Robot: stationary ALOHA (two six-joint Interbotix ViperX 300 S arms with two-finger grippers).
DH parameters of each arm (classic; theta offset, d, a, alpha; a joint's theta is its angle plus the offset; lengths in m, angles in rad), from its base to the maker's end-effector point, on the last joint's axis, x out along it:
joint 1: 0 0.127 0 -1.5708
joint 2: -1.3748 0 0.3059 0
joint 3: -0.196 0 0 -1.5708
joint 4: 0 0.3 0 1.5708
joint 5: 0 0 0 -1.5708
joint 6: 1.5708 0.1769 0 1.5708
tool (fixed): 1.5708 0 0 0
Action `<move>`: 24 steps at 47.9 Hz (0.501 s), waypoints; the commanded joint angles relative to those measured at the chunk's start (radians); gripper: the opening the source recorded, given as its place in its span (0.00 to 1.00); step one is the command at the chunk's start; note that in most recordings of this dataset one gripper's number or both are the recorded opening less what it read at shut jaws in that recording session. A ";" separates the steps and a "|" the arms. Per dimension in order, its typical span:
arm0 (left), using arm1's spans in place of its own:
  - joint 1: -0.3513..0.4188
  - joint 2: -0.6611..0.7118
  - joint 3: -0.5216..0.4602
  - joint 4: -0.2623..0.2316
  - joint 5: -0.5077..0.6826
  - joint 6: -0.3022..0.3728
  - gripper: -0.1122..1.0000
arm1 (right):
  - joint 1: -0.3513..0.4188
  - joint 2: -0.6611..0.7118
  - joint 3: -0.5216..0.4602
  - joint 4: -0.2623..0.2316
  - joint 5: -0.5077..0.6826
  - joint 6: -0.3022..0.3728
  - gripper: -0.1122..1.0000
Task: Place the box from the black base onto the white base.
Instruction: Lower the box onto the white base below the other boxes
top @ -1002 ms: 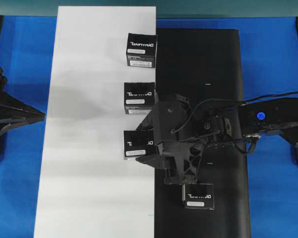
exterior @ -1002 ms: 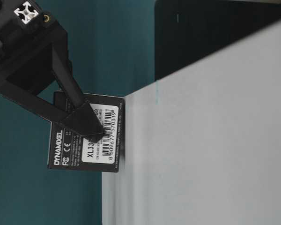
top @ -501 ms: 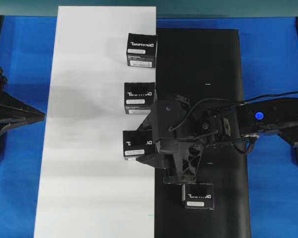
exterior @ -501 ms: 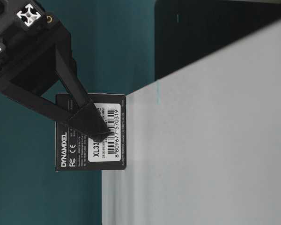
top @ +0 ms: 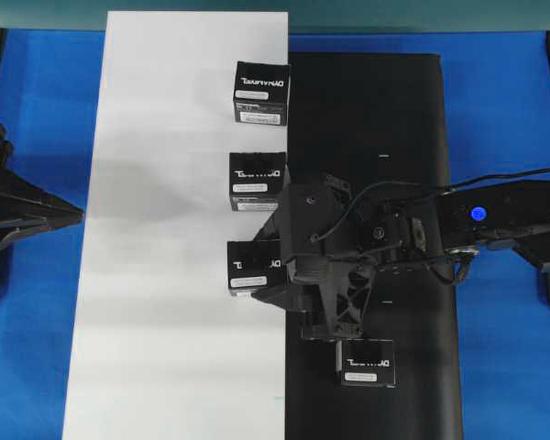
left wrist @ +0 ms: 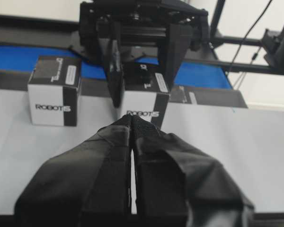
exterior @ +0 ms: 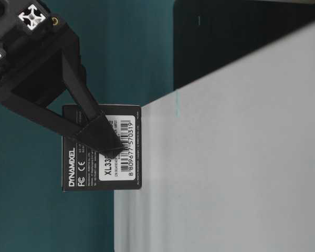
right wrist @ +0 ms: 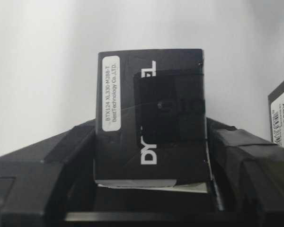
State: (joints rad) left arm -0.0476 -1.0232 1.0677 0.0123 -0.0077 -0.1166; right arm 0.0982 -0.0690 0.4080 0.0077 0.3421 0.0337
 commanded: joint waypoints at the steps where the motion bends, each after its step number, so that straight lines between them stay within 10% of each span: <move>1: -0.005 0.005 -0.012 0.003 -0.005 0.000 0.10 | 0.003 0.011 -0.009 0.002 -0.008 0.003 0.74; 11: -0.005 0.003 -0.014 0.003 -0.005 0.000 0.10 | 0.002 0.014 -0.012 -0.003 -0.029 0.003 0.98; 24: -0.005 -0.003 -0.012 0.003 -0.005 0.000 0.10 | -0.003 0.012 -0.011 -0.003 -0.060 0.002 1.00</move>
State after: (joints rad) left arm -0.0476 -1.0308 1.0677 0.0123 -0.0077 -0.1166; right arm 0.0966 -0.0629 0.4080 0.0061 0.2930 0.0353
